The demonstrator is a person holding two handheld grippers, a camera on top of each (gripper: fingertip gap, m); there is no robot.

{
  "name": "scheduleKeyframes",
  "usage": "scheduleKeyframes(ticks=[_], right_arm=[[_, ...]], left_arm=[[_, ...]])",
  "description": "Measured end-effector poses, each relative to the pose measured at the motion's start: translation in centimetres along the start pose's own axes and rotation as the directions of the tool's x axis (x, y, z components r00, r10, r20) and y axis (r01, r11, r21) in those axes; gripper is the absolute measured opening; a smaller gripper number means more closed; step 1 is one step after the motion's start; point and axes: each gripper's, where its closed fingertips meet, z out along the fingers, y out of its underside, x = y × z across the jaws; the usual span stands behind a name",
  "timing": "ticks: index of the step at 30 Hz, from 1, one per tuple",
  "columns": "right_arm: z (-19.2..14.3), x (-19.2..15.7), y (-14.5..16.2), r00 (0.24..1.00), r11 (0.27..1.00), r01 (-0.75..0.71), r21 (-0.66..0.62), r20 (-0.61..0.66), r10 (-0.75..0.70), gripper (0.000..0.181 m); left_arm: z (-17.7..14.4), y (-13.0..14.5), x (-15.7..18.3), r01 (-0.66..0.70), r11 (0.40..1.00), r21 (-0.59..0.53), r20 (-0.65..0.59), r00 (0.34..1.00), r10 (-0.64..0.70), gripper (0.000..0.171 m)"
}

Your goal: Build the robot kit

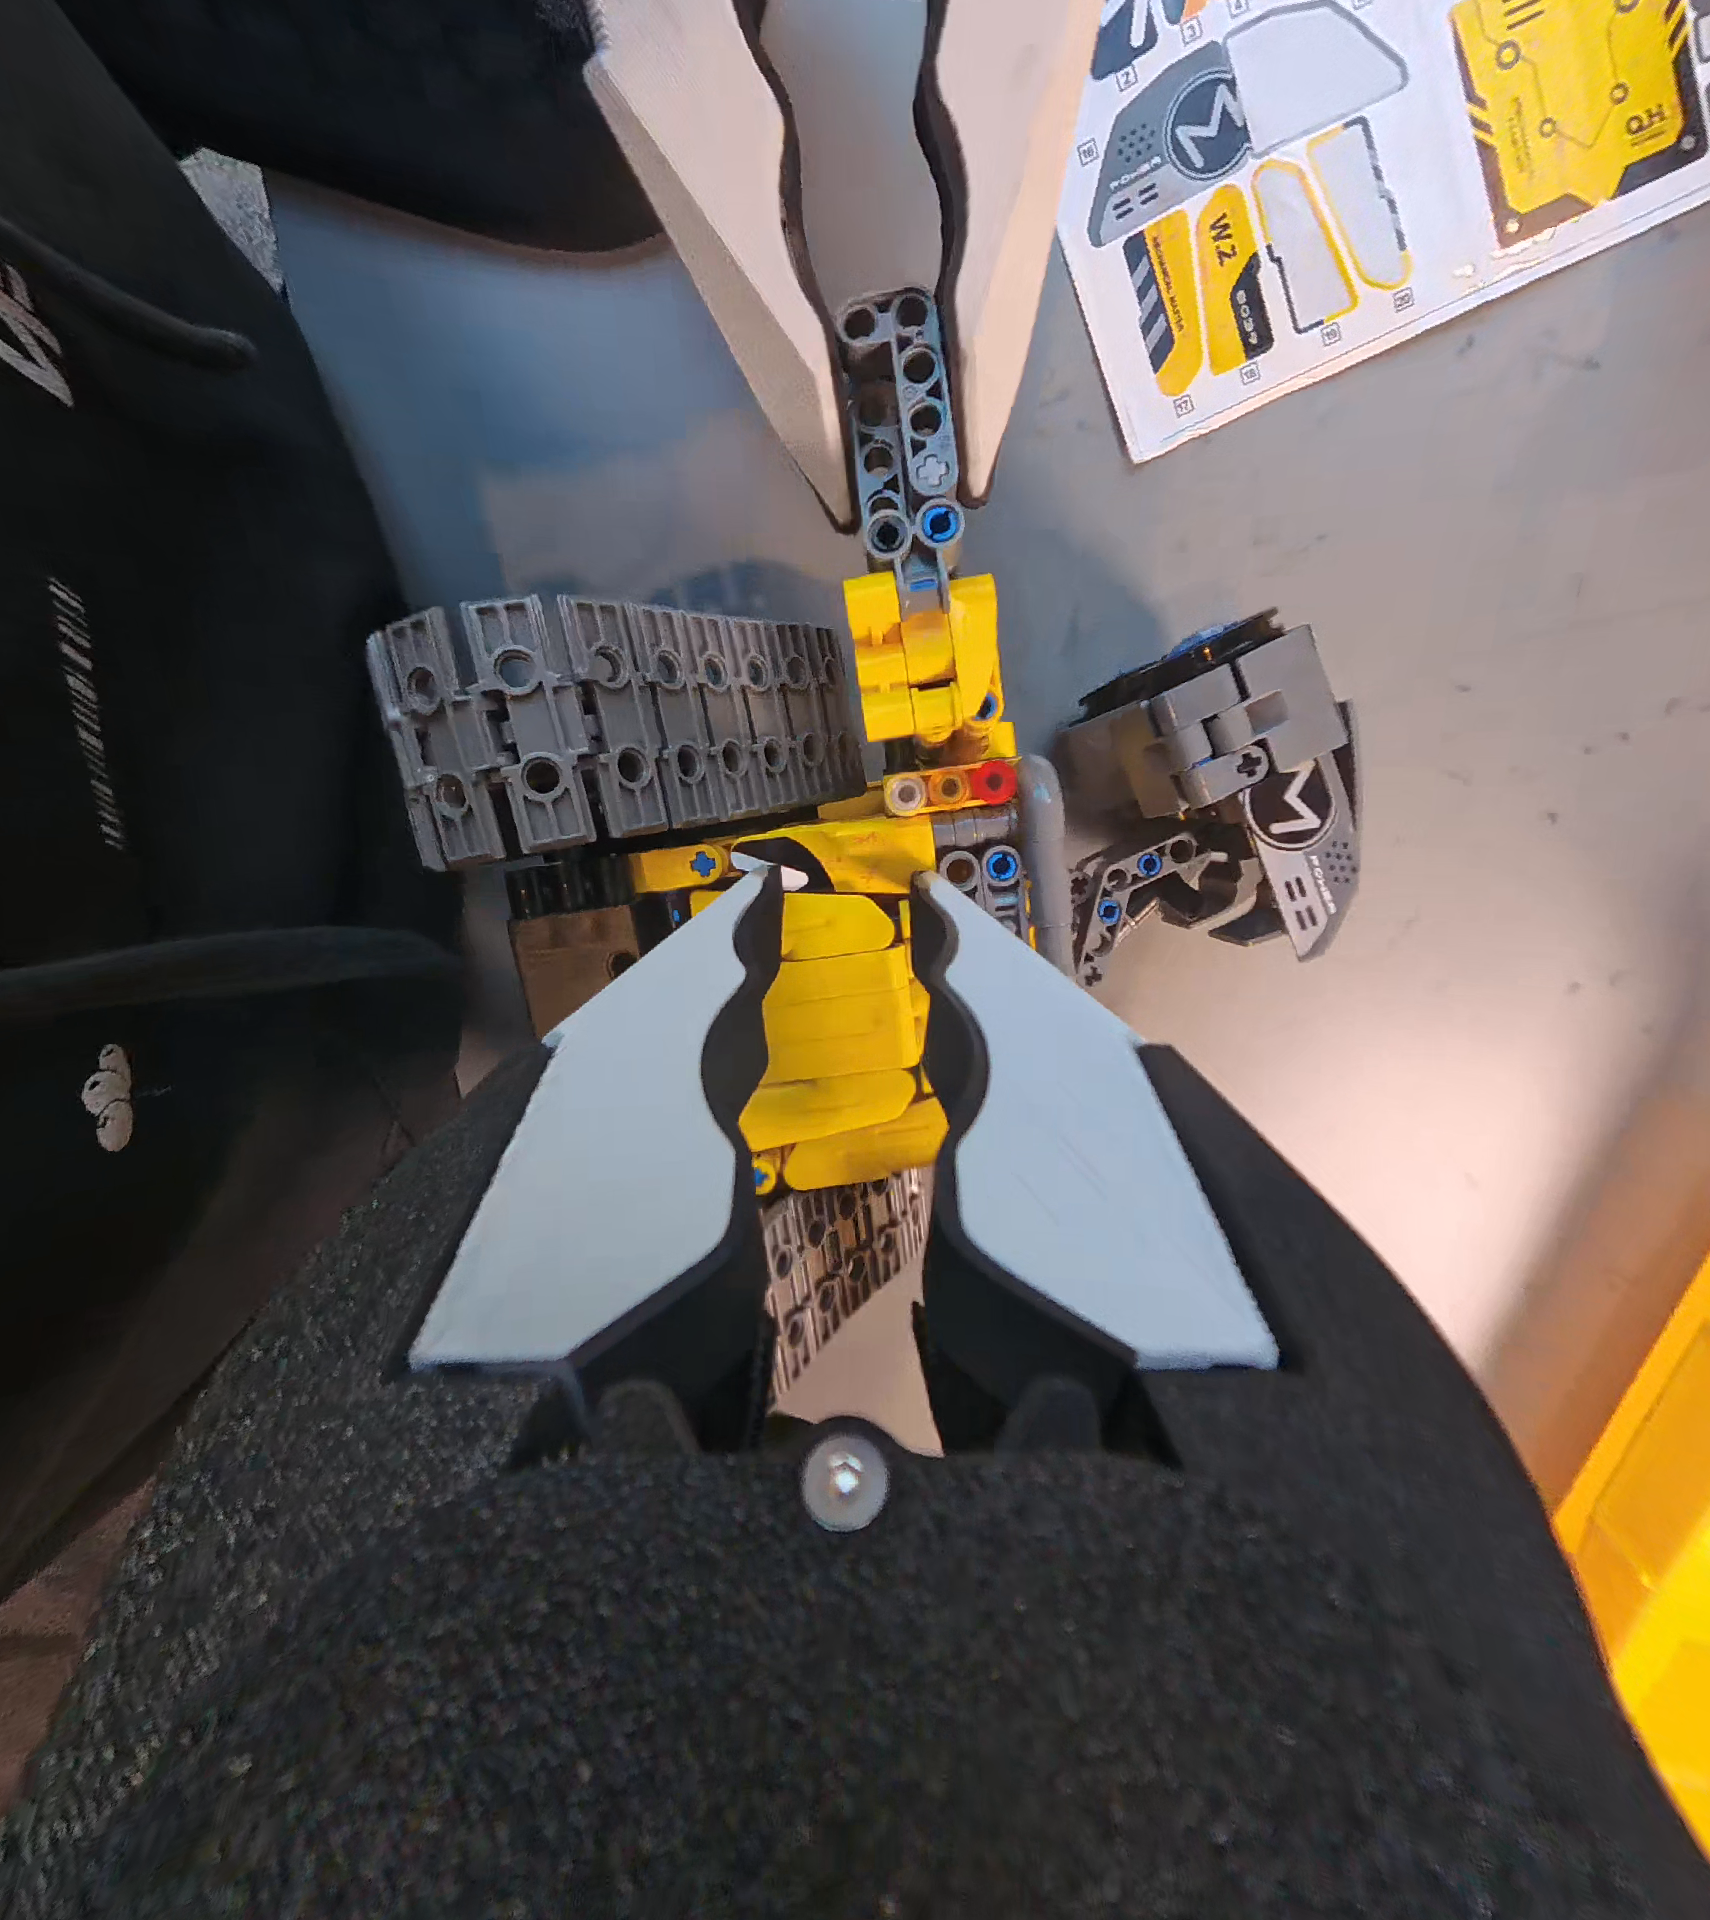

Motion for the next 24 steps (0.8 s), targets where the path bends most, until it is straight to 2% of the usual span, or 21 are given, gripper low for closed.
scheduleKeyframes(ticks=[2, 4, 7, 10, 12, 14, 17, 23, 24], right_arm=[[0.0, -0.2, 0.1, 1.0, 1.0, -0.005, 0.007, -0.004, 0.005, 0.025], [-0.1, -1.1, 0.0, 0.998, 0.999, -0.036, 0.012, 0.056, 0.036, 0.043], [0.0, -0.9, 0.1, 0.999, 1.0, -0.018, 0.013, 0.041, 0.018, 0.038], [-0.5, -1.2, -0.2, 0.995, 0.999, -0.043, 0.02, 0.087, 0.041, 0.035], [-1.1, -0.6, -0.5, 0.997, 0.999, -0.026, 0.042, 0.073, 0.023, 0.023], [-1.1, -0.2, -0.7, 0.998, 0.999, -0.003, 0.049, 0.057, 0.0, 0.018], [0.0, -0.5, 0.1, 0.998, 0.998, 0.055, -0.005, 0.04, -0.055, 0.018], [0.0, -0.7, 0.0, 0.995, 0.995, 0.093, 0.021, 0.021, -0.093, 0.018], [0.0, -1.1, 0.0, 0.995, 0.996, 0.086, 0.025, 0.056, -0.088, 0.027]], left_arm=[[0.0, -0.1, 0.2, 0.001, 1.0, 0.001, 0.0, 1.0, -0.001, 0.016], [0.1, 0.0, 0.1, -0.003, 1.0, -0.007, 0.017, 1.0, 0.003, 0.016], [0.0, 0.0, 0.3, -0.019, 1.0, -0.007, 0.018, 1.0, 0.019, 0.016], [0.0, 0.0, 0.4, -0.023, 1.0, -0.003, 0.025, 0.999, 0.023, 0.016], [0.0, 0.0, 0.5, -0.03, 1.0, 0.0, 0.027, 0.999, 0.03, 0.016], [0.0, -0.1, 0.5, -0.032, 0.999, 0.002, 0.028, 0.999, 0.032, 0.016], [0.0, -0.1, 0.5, -0.031, 1.0, 0.004, 0.028, 0.999, 0.031, 0.015], [0.1, -0.2, 0.5, -0.031, 0.999, 0.009, 0.029, 0.999, 0.03, 0.016], [0.1, -0.1, 0.4, -0.03, 1.0, 0.005, 0.033, 0.999, 0.029, 0.016]])
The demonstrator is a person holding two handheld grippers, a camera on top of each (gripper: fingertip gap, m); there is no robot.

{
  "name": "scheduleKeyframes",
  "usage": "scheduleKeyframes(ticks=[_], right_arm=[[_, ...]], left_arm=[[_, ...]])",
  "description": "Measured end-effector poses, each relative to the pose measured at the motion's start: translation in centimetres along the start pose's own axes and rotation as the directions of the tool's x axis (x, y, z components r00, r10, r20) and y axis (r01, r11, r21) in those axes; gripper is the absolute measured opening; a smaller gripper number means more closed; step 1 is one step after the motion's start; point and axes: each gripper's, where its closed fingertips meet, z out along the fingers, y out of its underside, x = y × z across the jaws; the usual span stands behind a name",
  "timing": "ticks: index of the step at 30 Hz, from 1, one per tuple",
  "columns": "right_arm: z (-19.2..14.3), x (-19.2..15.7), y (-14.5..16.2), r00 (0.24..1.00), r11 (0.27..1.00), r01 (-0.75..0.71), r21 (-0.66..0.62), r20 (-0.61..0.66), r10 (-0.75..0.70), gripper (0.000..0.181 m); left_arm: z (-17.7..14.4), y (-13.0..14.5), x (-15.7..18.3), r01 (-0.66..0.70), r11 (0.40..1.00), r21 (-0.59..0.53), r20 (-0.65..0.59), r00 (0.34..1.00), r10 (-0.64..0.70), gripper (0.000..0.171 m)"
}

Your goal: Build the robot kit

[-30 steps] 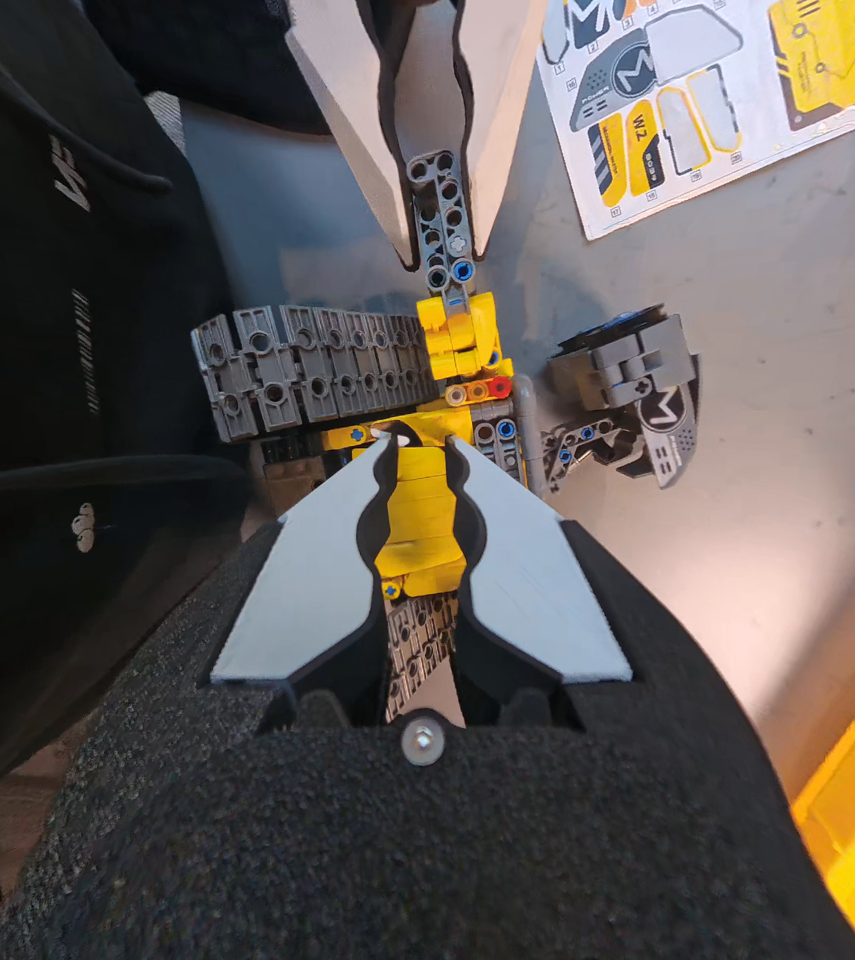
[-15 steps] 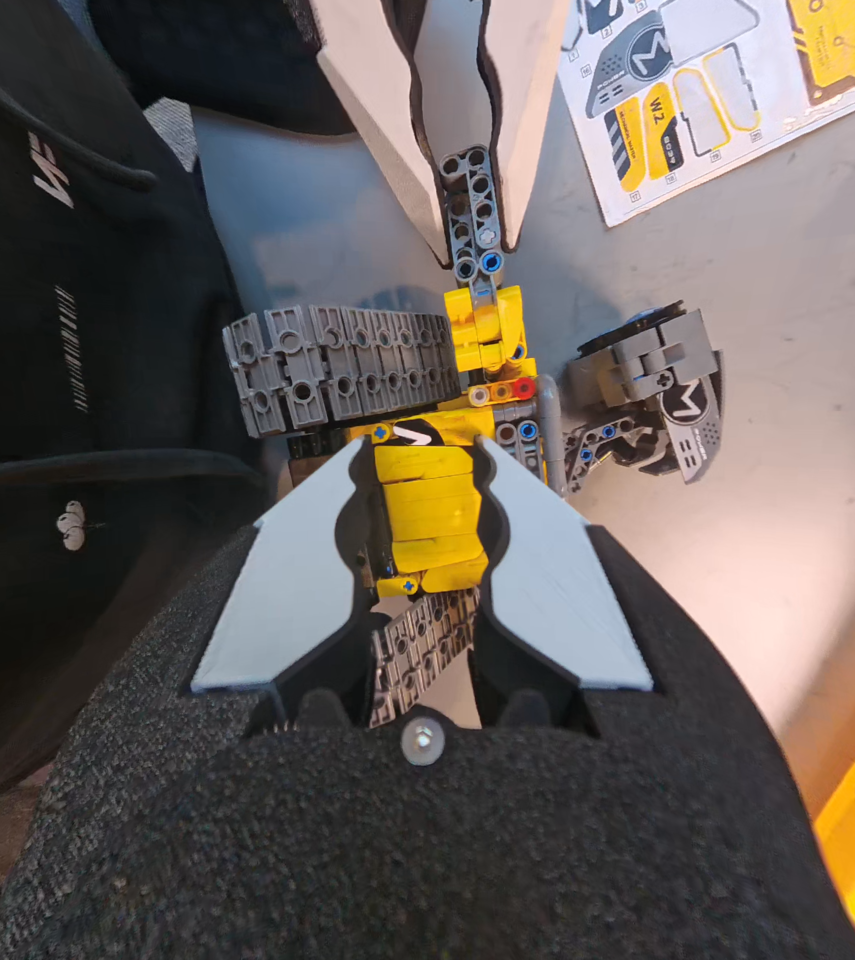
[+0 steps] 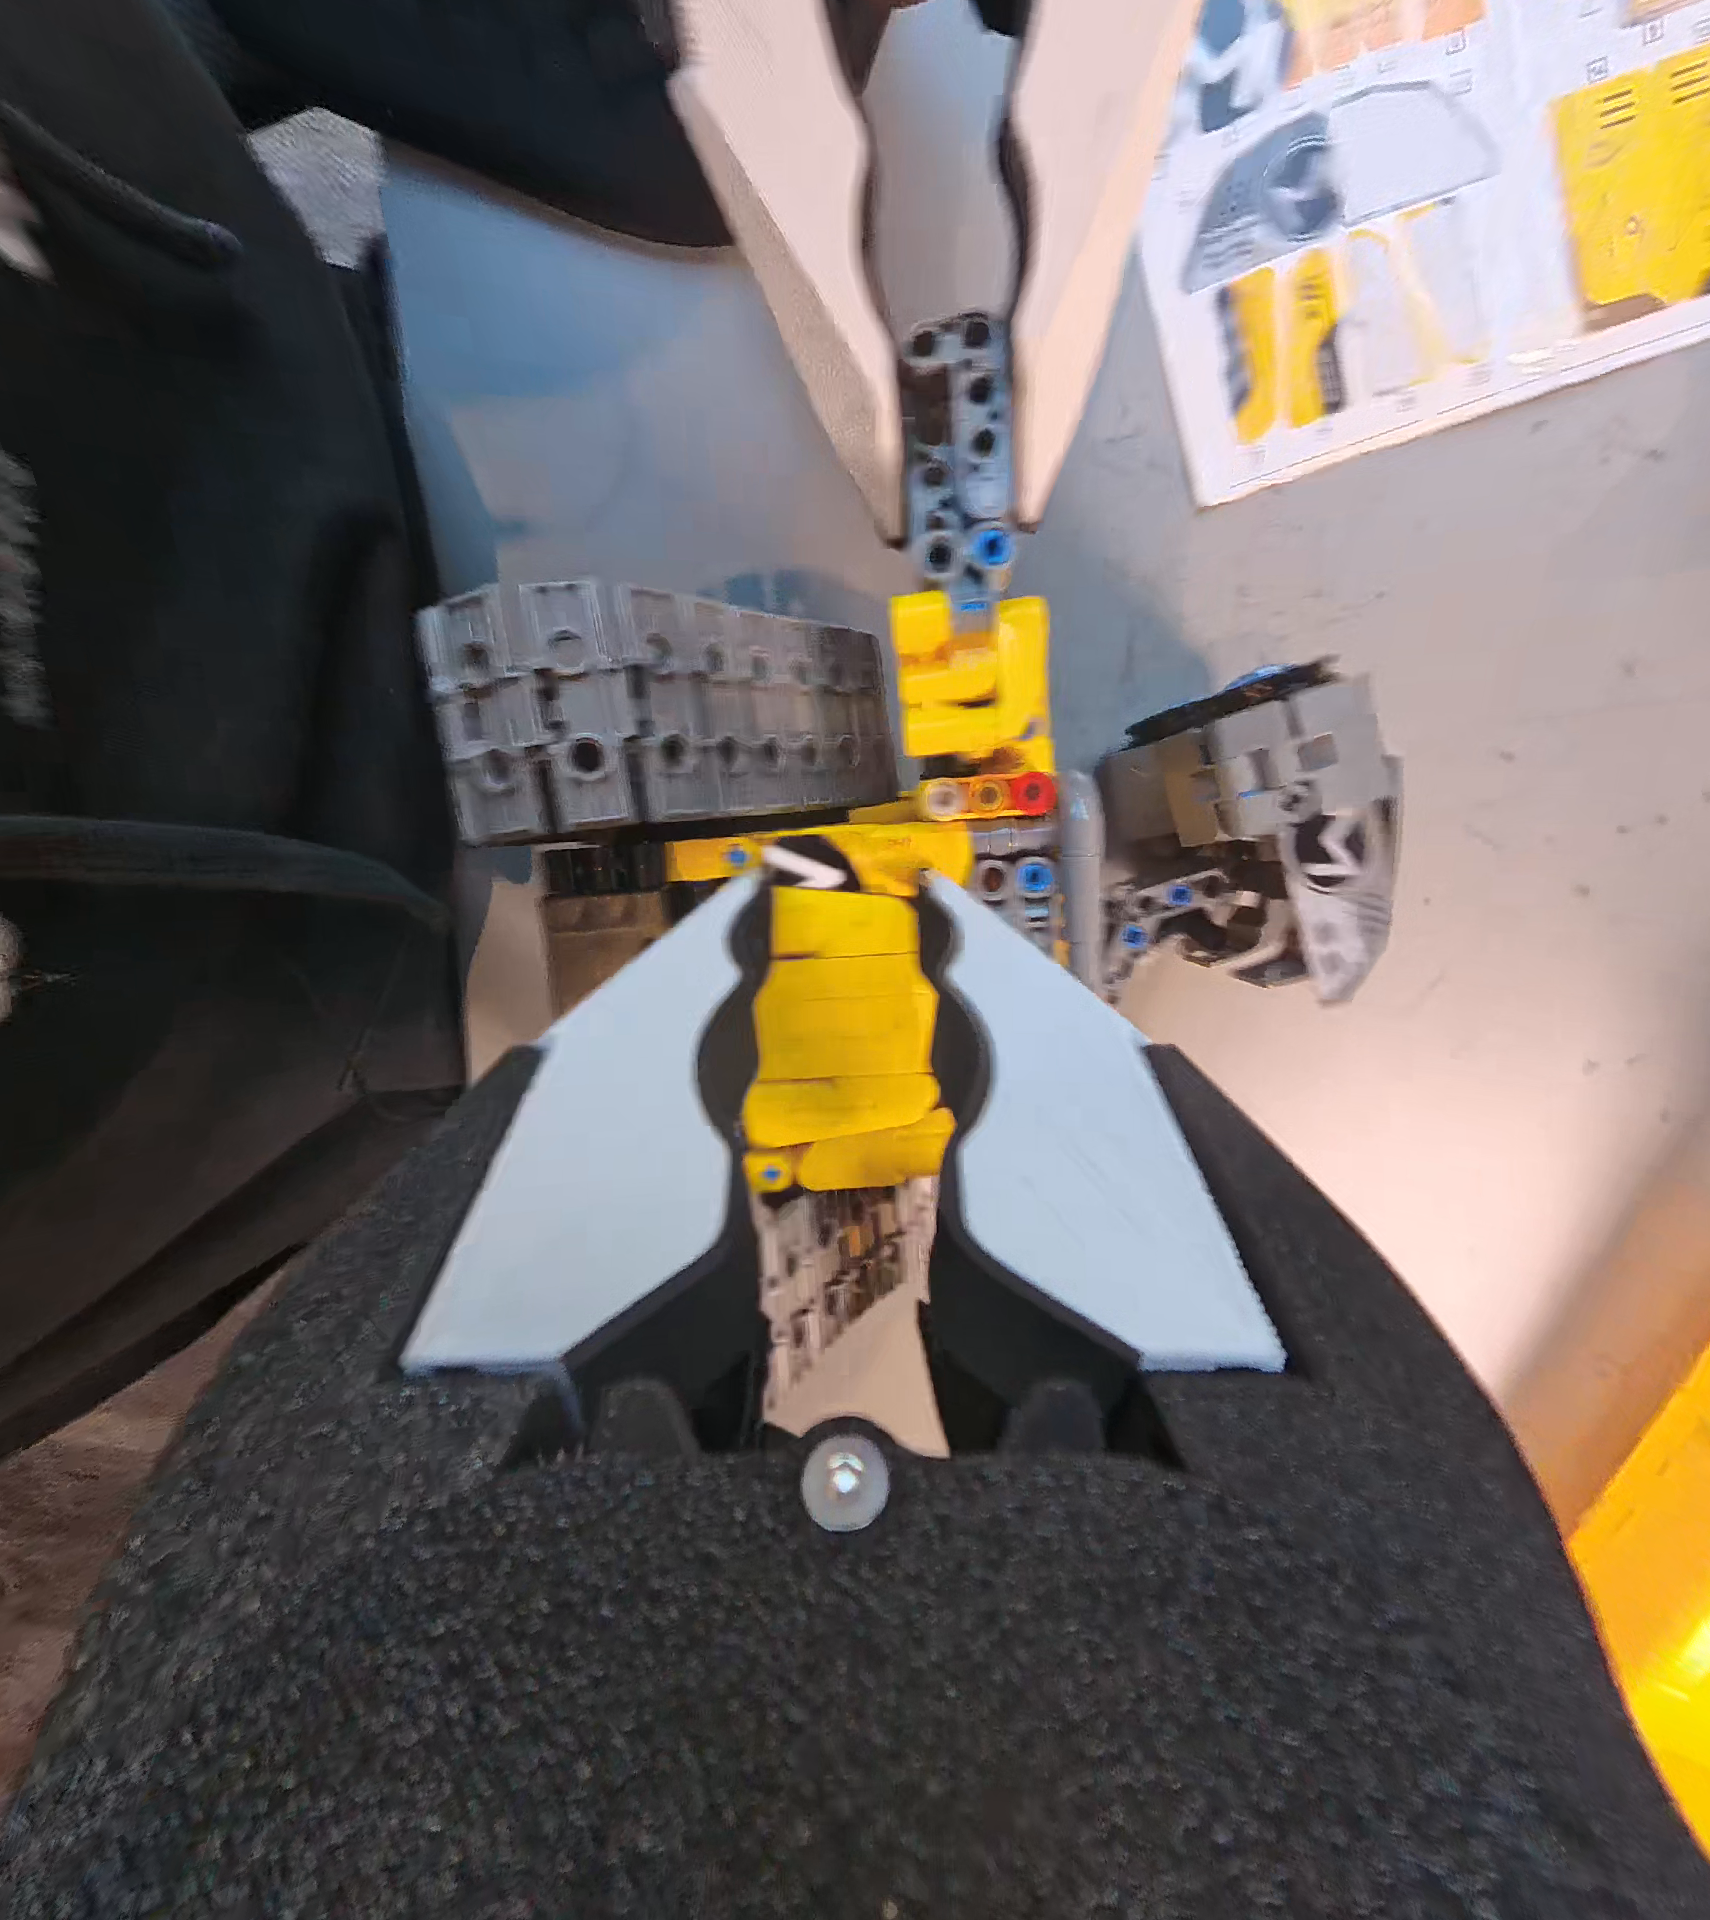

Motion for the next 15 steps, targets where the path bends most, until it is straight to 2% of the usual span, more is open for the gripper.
scheduleKeyframes(ticks=[1, 2, 7, 15], right_arm=[[-0.1, -0.4, -0.1, 0.999, 1.0, -0.022, 0.005, 0.036, 0.022, 0.037], [-0.2, -0.2, -0.1, 0.999, 1.0, -0.026, 0.003, 0.035, 0.026, 0.039], [-0.5, 0.7, -0.9, 1.0, 0.998, -0.002, 0.062, 0.024, 0.0, 0.019], [0.2, 1.0, -0.9, 0.999, 0.994, 0.055, 0.097, -0.006, -0.054, 0.017]], left_arm=[[0.0, 0.1, -0.1, 0.0, 1.0, -0.004, 0.004, 1.0, 0.0, 0.016], [0.0, 0.1, -0.1, 0.003, 1.0, -0.001, 0.0, 1.0, -0.003, 0.016], [0.0, 0.0, 0.0, 0.003, 1.0, 0.004, -0.002, 1.0, -0.003, 0.016], [0.0, -0.2, 0.2, 0.003, 1.0, 0.019, -0.004, 1.0, -0.002, 0.016]])
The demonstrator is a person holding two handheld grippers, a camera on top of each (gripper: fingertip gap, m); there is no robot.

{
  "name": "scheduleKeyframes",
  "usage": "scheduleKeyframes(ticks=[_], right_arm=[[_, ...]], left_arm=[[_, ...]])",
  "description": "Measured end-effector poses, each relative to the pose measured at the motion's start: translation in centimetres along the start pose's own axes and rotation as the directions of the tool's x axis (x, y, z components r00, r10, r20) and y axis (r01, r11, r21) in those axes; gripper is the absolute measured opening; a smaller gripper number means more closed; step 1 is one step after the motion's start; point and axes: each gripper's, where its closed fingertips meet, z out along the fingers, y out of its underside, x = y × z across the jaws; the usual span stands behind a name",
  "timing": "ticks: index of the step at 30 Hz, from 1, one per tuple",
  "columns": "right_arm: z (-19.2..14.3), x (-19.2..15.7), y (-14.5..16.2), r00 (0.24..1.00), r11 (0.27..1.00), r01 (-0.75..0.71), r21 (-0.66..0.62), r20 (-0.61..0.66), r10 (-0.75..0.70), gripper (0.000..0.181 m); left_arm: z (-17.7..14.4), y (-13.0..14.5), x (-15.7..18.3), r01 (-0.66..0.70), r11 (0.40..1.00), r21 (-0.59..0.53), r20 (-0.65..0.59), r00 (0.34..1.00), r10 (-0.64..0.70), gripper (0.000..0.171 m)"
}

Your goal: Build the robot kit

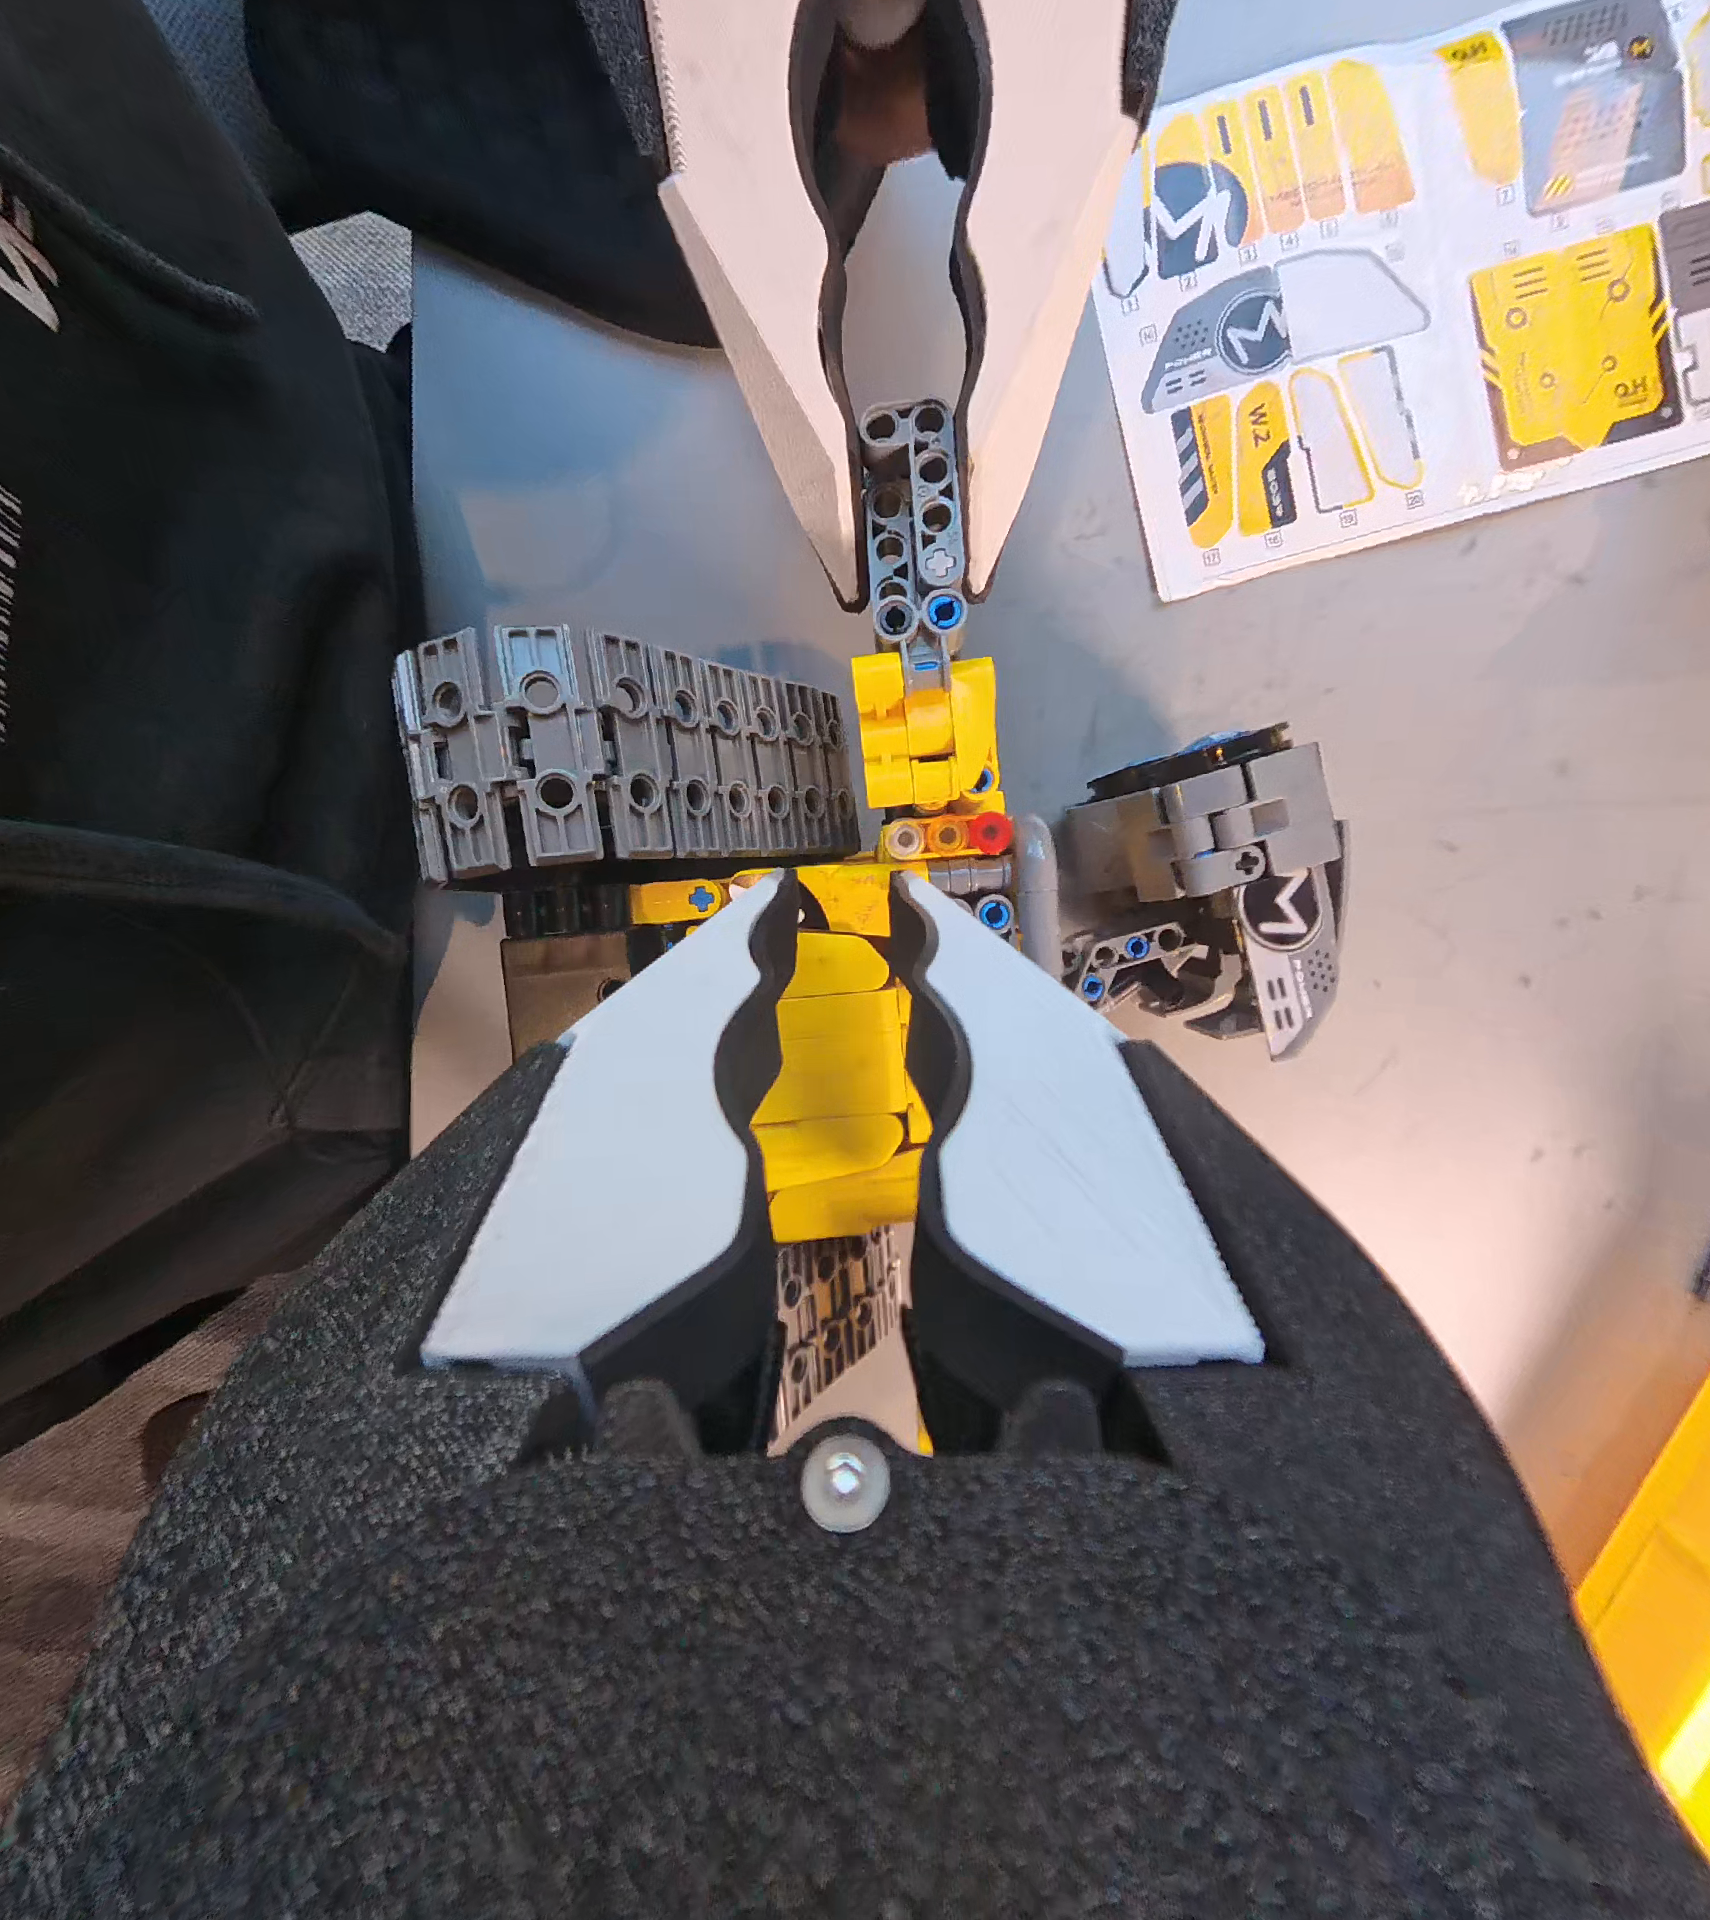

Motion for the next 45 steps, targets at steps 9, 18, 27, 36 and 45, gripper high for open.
scheduleKeyframes(ticks=[9, 18, 27, 36, 45], right_arm=[[-0.6, -0.1, 0.4, 0.999, 0.999, 0.038, 0.025, 0.007, -0.038, 0.014], [-0.3, -0.3, 0.4, 0.991, 0.991, 0.132, 0.032, -0.023, -0.132, 0.022], [-0.3, -0.9, 0.4, 0.981, 0.98, 0.191, 0.058, -0.049, -0.188, 0.025], [-4.2, 0.0, -0.2, 0.999, 0.961, -0.02, 0.277, -0.02, 0.027, 0.061], [-4.6, -1.9, 5.0, 0.969, 0.952, 0.06, 0.3, -0.245, 0.016, 0.087]], left_arm=[[0.1, 0.1, -0.1, 0.01, 1.0, 0.005, -0.007, 1.0, -0.01, 0.015], [0.3, -0.2, 0.2, 0.027, 0.999, 0.026, -0.014, 1.0, -0.027, 0.016], [0.5, -0.2, 0.1, 0.045, 0.999, 0.03, 0.021, 0.999, -0.046, 0.016], [0.2, 0.0, -0.3, 0.016, 0.999, 0.031, 0.094, 0.995, -0.019, 0.016], [0.7, -0.4, -1.8, 0.023, 0.999, 0.048, 0.174, 0.984, -0.031, 0.018]])
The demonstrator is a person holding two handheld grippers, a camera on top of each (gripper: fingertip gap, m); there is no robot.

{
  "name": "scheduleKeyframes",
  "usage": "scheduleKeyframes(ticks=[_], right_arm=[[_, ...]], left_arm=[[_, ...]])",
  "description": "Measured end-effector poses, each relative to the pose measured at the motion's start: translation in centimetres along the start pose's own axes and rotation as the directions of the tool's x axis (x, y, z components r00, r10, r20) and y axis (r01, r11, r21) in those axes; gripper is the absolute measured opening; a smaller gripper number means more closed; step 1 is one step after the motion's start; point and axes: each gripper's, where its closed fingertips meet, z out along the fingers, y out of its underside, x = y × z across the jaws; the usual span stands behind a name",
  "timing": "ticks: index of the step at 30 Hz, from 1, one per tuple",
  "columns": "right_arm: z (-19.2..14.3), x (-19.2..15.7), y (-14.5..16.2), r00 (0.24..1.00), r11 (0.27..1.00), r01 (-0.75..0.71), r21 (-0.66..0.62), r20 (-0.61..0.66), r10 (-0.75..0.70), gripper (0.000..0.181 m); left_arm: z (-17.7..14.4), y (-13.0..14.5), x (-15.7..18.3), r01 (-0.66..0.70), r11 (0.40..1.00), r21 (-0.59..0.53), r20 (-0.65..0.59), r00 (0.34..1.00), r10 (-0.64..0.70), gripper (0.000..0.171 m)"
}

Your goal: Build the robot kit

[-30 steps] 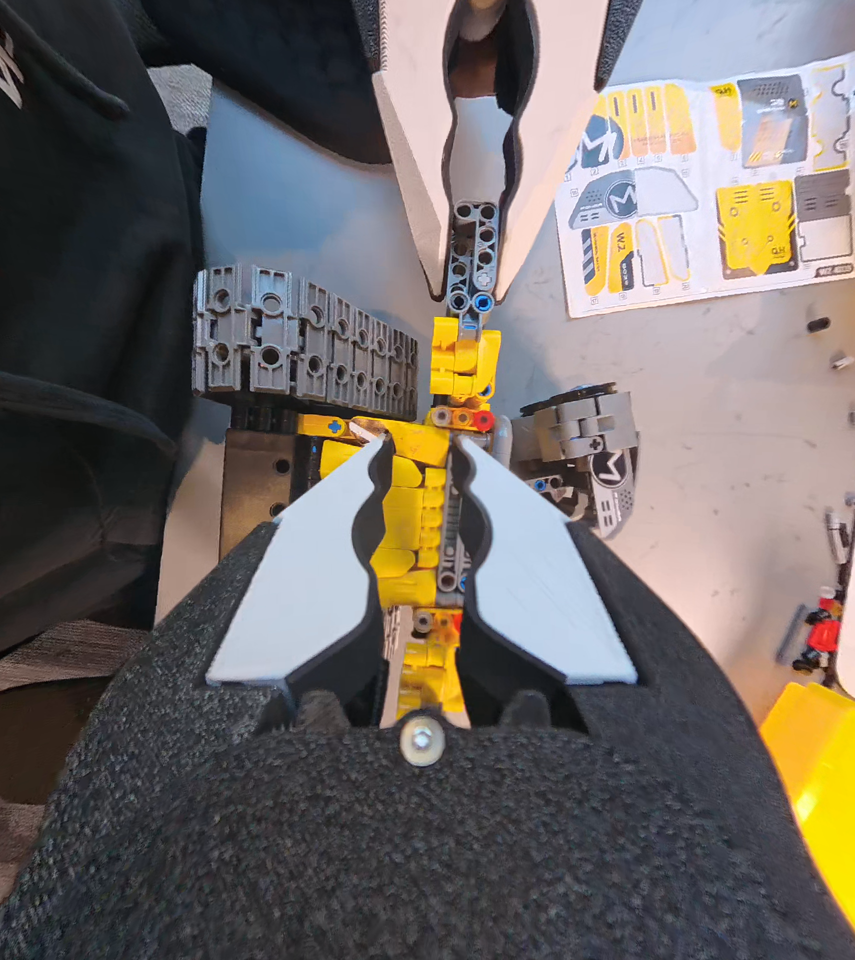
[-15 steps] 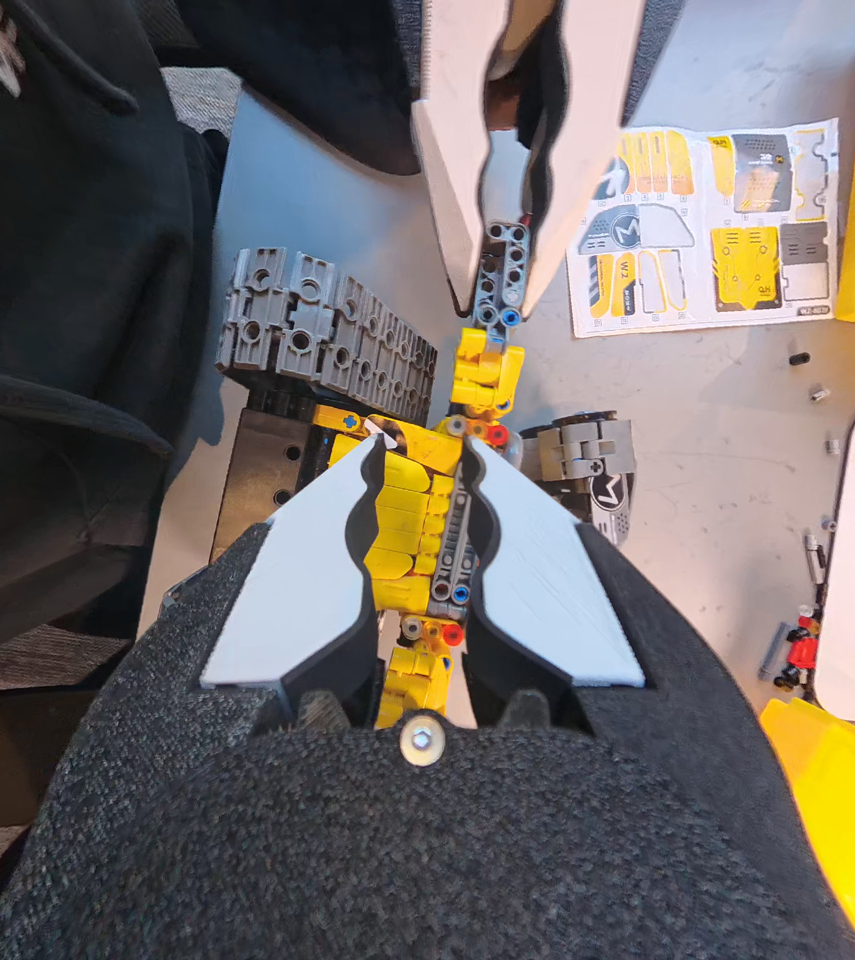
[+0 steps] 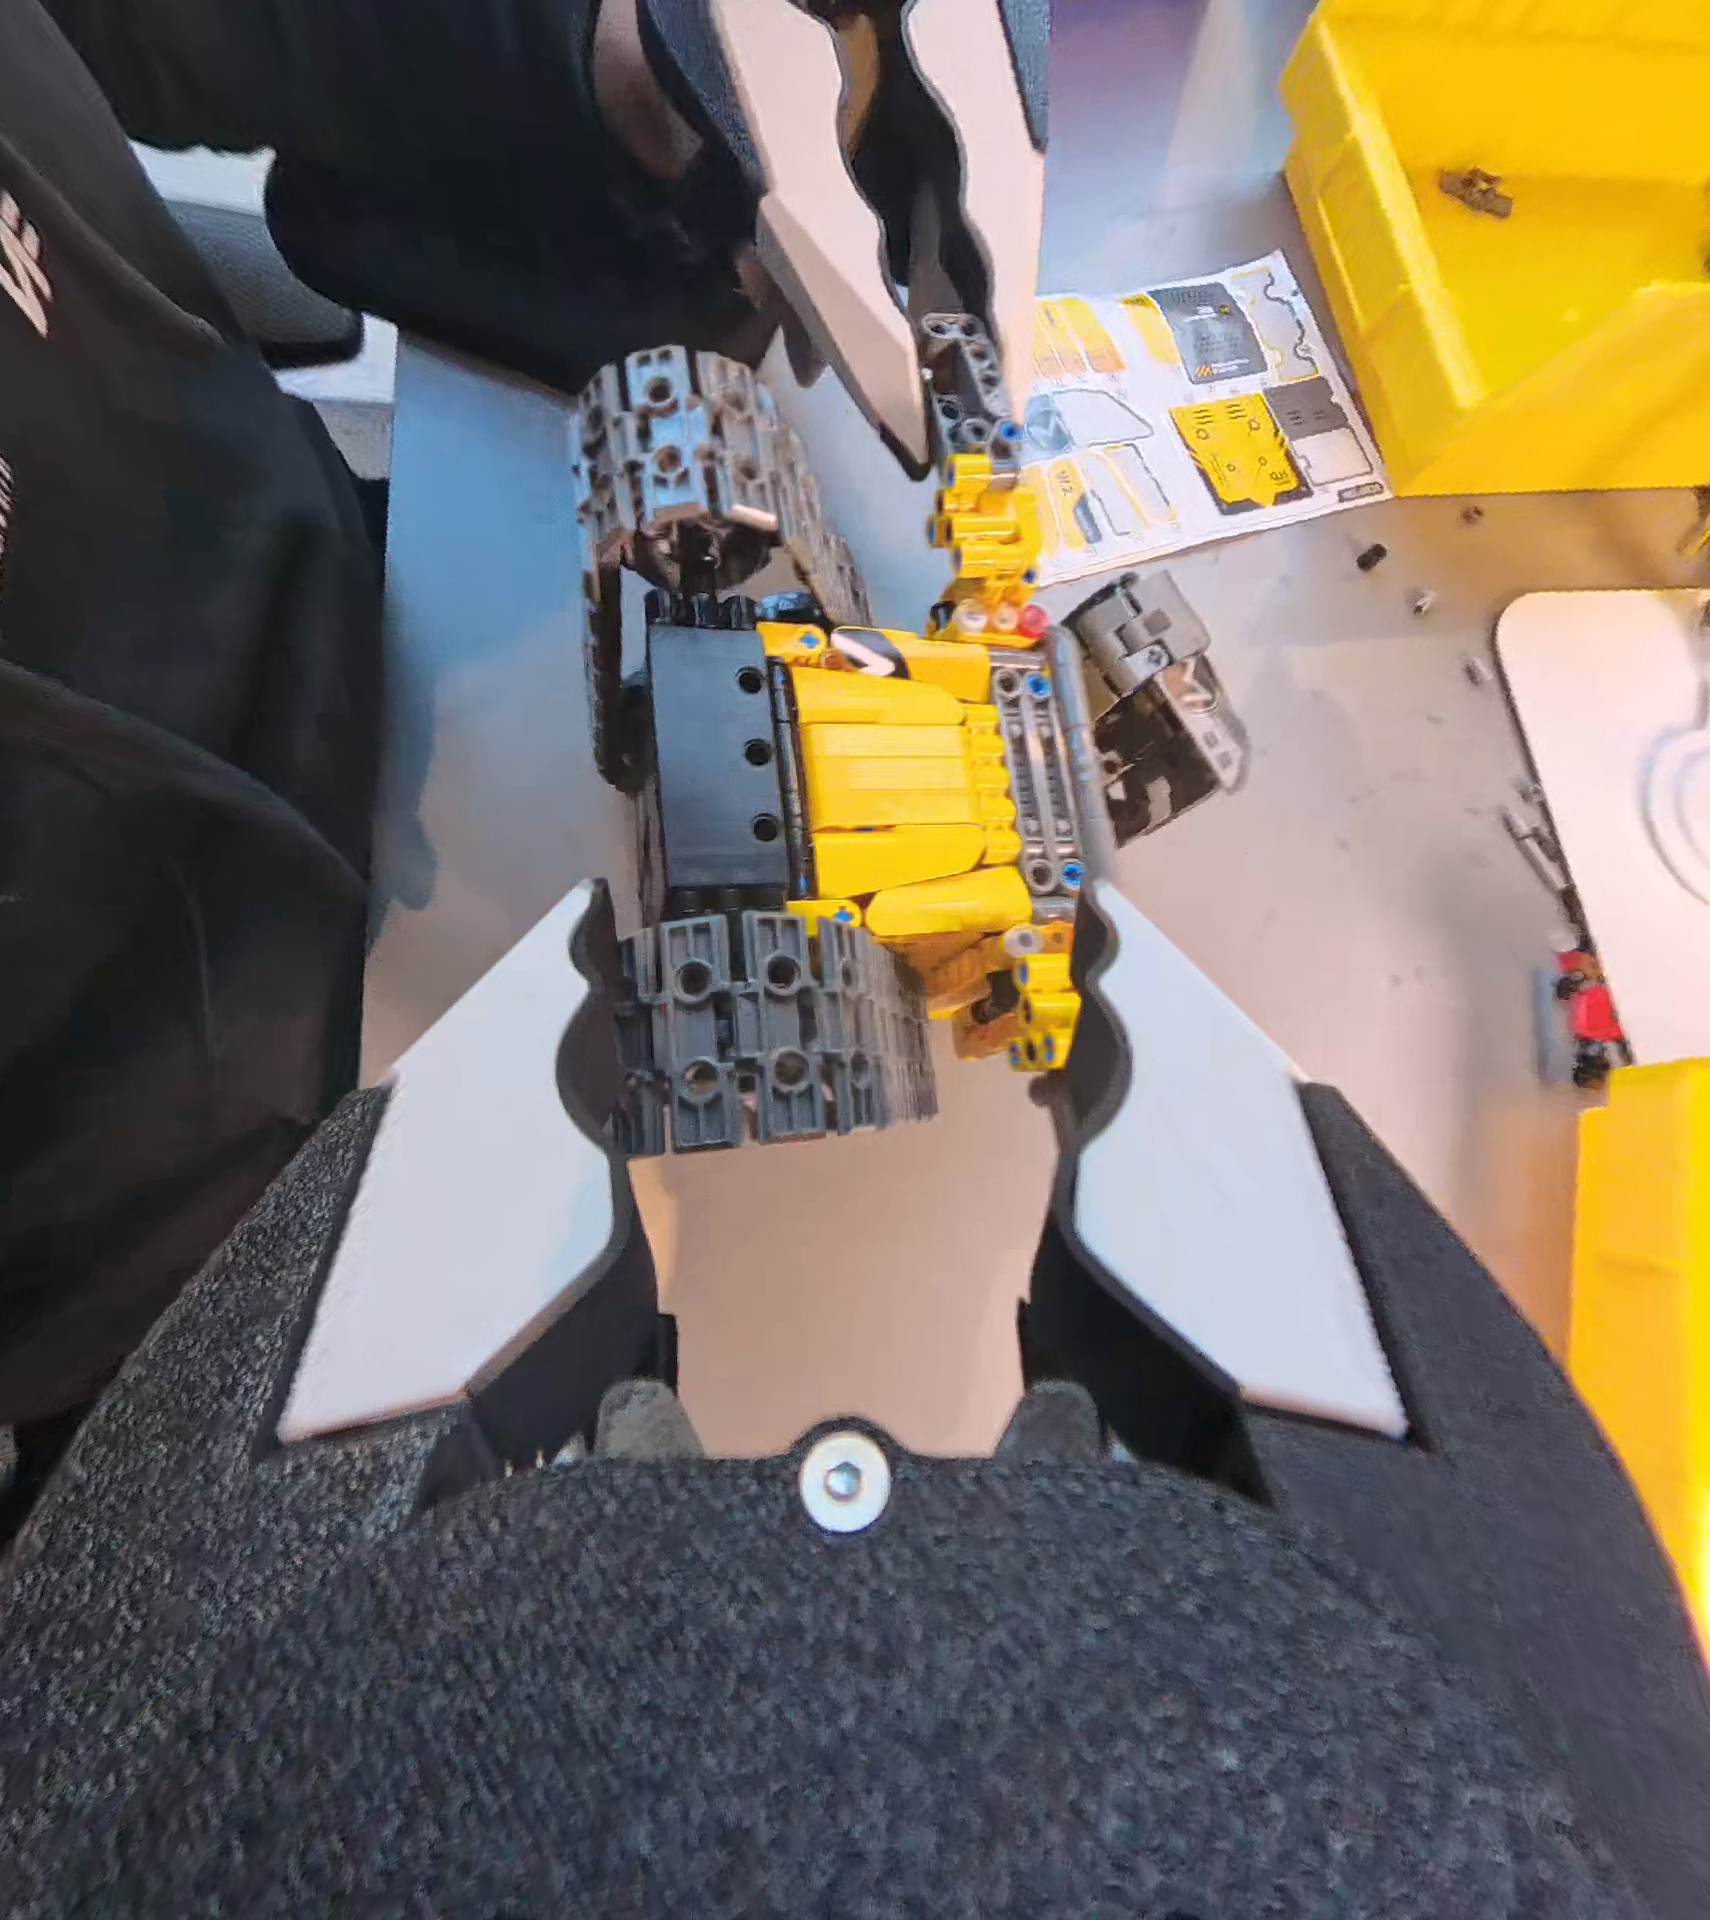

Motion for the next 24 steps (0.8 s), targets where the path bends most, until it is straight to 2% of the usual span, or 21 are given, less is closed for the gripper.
scheduleKeyframes(ticks=[2, 6, 12, 15, 17, 20, 24], right_arm=[[0.7, -0.2, 0.7, 1.0, 1.0, -0.009, 0.015, -0.007, 0.009, 0.085], [2.1, 1.0, 2.5, 0.994, 0.997, 0.071, -0.035, -0.08, -0.074, 0.073], [2.8, 3.3, 2.3, 0.989, 0.995, 0.096, -0.019, -0.114, -0.097, 0.068], [3.0, 3.3, 2.2, 0.992, 0.996, 0.084, -0.002, -0.09, -0.084, 0.066], [2.4, 3.0, 1.7, 0.997, 0.997, 0.046, 0.061, -0.066, -0.042, 0.07], [-0.3, 2.8, -0.5, 0.998, 0.965, -0.064, 0.254, 0.015, 0.062, 0.072], [-3.9, 5.6, -1.6, 0.986, 0.877, -0.134, 0.462, -0.024, 0.164, 0.066]], left_arm=[[0.3, -0.1, -0.6, -0.004, 1.0, -0.003, 0.028, 1.0, 0.005, 0.019], [0.5, -0.2, -1.6, -0.01, 1.0, -0.004, 0.074, 0.997, 0.011, 0.019], [0.2, 0.0, -3.6, 0.018, 1.0, -0.01, 0.166, 0.986, -0.017, 0.021], [-1.5, -1.0, -4.4, 0.036, 0.998, 0.043, 0.184, 0.982, -0.043, 0.026], [-3.5, -1.7, -5.4, 0.069, 0.994, 0.083, 0.214, 0.973, -0.086, 0.033], [-6.9, -0.6, -8.2, 0.117, 0.991, 0.066, 0.358, 0.924, -0.133, 0.026], [-8.6, 4.9, -9.9, 0.233, 0.962, -0.14, 0.439, 0.886, -0.15, 0.031]])
